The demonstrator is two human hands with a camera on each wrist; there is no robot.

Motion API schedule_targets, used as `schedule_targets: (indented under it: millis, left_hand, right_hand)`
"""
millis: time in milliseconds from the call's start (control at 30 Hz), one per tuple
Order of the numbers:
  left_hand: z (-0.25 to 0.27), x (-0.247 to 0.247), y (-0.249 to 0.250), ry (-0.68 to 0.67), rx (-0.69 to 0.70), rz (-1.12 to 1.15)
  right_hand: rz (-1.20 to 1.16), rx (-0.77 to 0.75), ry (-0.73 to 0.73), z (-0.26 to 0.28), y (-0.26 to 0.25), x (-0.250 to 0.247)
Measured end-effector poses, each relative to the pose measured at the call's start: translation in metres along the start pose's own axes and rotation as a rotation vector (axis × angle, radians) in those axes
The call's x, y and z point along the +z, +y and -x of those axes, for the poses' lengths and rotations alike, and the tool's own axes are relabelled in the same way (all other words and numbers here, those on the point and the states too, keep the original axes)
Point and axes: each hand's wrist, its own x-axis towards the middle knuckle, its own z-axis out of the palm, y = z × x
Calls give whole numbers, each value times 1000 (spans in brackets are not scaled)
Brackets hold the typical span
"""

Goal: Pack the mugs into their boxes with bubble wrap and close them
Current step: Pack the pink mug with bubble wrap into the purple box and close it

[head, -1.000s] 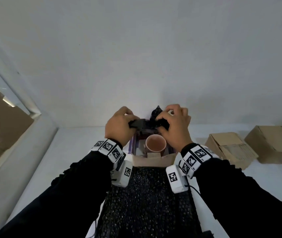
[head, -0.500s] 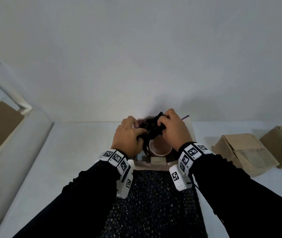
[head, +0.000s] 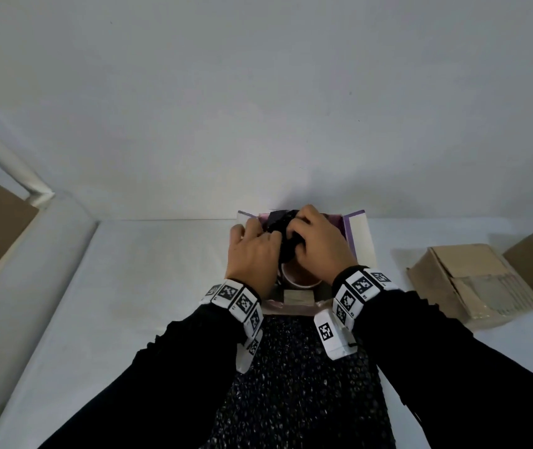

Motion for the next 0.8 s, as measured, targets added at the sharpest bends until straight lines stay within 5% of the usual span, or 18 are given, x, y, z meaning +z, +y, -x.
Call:
schedule_targets:
  millis: [167, 433, 500, 633, 800]
  left_hand:
    - [0, 10, -14, 85, -150, -65]
    - [3, 9, -17, -1, -25, -79]
    - [0, 9, -16, -30, -52, -101]
    - [2, 7, -9, 4, -93, -103]
    - [1, 6, -9, -87, -82, -189]
  right_hand:
    - [18, 39, -227, -2, 3, 10]
    - [123, 134, -424, -6, 5, 10]
    - [233, 100, -375, -6, 7, 12]
    - [22, 102, -181, -7, 3, 10]
    - [150, 128, -348, -4, 2, 10]
